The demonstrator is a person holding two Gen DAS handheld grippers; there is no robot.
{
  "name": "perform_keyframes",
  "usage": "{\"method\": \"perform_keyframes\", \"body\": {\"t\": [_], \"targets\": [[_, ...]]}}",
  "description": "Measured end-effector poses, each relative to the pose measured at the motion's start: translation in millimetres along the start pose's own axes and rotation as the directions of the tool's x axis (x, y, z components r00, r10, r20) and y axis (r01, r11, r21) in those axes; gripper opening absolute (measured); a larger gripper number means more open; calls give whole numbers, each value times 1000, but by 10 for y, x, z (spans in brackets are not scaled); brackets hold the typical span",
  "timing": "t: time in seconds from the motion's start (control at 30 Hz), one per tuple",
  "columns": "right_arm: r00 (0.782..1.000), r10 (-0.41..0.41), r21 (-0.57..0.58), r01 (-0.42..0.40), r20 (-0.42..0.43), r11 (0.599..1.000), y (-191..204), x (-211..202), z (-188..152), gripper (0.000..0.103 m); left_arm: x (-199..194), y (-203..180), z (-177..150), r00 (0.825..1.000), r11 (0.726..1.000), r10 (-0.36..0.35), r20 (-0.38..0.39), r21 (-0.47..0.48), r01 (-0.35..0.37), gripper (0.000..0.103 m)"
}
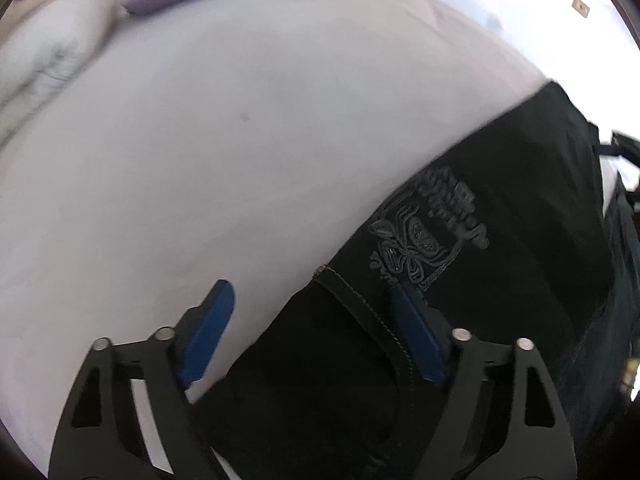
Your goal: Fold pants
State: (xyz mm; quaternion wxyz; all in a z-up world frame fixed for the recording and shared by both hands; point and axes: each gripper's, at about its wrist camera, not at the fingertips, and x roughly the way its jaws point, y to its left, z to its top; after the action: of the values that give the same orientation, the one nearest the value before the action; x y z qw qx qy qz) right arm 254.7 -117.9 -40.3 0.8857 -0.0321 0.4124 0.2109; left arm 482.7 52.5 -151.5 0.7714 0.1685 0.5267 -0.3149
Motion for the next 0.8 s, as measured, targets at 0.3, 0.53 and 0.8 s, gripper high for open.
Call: {"method": "perform_keyframes", "body": {"t": [0.3, 0.53, 0.8], "targets": [[992, 103, -140, -112, -71, 984, -14, 491, 378, 58, 135, 76, 101, 997, 997, -74, -9, 24, 74, 36], [988, 81, -235, -110, -131, 966, 93, 886, 726, 57, -118, -478, -76, 985, 980, 116, 130, 146, -135, 7], [984, 44, -349, -104, -176, 931, 226, 1212, 1001, 54, -474, -1063, -458, 919, 935, 218, 330, 199, -293, 7]]}}
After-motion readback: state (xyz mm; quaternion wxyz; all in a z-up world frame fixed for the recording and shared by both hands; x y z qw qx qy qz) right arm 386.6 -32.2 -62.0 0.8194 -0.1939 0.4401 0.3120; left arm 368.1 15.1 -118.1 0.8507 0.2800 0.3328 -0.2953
